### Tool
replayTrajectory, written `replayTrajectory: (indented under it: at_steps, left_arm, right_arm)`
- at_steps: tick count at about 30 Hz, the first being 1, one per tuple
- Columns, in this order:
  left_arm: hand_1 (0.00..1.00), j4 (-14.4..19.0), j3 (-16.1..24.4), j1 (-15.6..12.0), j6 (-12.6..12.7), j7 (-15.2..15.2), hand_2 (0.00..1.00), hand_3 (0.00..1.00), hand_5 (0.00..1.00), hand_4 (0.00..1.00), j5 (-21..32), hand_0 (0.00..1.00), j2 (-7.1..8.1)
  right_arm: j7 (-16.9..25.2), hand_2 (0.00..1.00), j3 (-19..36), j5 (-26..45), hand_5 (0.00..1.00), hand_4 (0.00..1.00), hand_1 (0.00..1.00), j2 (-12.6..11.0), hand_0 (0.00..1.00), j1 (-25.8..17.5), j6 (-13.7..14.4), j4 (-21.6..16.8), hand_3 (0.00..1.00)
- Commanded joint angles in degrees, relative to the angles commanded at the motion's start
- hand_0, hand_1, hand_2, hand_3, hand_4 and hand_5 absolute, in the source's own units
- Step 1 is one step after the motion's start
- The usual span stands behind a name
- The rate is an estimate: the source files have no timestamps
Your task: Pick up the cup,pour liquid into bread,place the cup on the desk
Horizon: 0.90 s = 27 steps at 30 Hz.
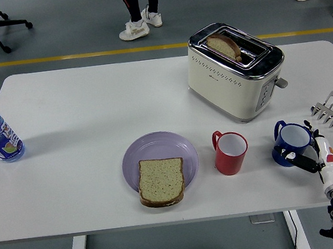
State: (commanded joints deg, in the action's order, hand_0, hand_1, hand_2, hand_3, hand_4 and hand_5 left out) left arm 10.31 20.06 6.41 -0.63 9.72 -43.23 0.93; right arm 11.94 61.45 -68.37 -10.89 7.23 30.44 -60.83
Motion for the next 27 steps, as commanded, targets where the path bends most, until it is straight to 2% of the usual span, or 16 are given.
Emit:
replayTrajectory:
  at_steps: [3,4,9,10,15,16,21,22,27]
  left_arm:
    - [0.74,0.0,0.0,0.0,0.0,0.0,0.748,0.642,0.998,0.404,0.0,0.674,0.0]
    - [0.739,0.0,0.0,0.0,0.0,0.0,0.748,0.642,0.998,0.404,-0.1,0.674,-0.01]
    - [0.739,0.0,0.0,0.0,0.0,0.0,0.748,0.642,0.998,0.404,-0.1,0.674,0.0]
    - [0.739,0.0,0.1,0.0,0.0,0.0,0.748,0.642,0.998,0.405,-0.2,0.675,0.0]
    - [0.739,0.0,0.0,0.0,0.0,0.0,0.748,0.642,0.998,0.405,-0.1,0.675,-0.01]
    - [0.739,0.0,0.0,0.0,0.0,0.0,0.748,0.642,0.998,0.404,0.0,0.673,-0.01]
    - [0.739,0.0,-0.1,0.0,0.0,0.0,0.748,0.642,0.998,0.404,0.0,0.673,-0.03]
    - [0.739,0.0,0.0,0.0,0.0,0.0,0.748,0.642,0.998,0.405,-0.1,0.674,-0.04]
    - [0.739,0.0,0.0,-0.1,0.0,0.0,0.748,0.642,0.998,0.405,-0.3,0.674,-0.06]
  right_arm:
    - [0.2,0.919,-0.2,0.5,0.253,0.998,0.821,0.0,0.921,0.2,0.1,0.2,0.978]
    - [0.3,0.839,-0.3,0.8,0.271,0.998,0.772,0.0,0.888,0.2,0.2,0.3,0.907]
    - [0.4,0.839,-0.5,1.5,0.271,0.998,0.772,0.1,0.888,0.5,0.4,0.6,0.907]
    - [0.5,0.761,-0.6,1.8,0.263,0.998,0.717,0.1,0.849,0.5,0.5,0.7,0.856]
    - [0.8,0.761,-0.8,2.7,0.263,0.998,0.717,0.2,0.849,0.7,0.9,1.1,0.856]
    - [0.8,0.706,-0.8,2.8,0.23,0.989,0.668,0.2,0.776,0.7,0.9,1.1,0.802]
    - [1.0,0.706,-1.0,3.4,0.23,0.989,0.668,0.2,0.776,0.7,1.4,1.4,0.802]
    - [1.0,0.656,-1.0,3.6,0.183,0.936,0.611,0.2,0.694,0.8,1.4,1.5,0.772]
    - [0.8,0.656,-1.1,4.1,0.183,0.936,0.611,0.2,0.694,0.8,1.5,2.0,0.772]
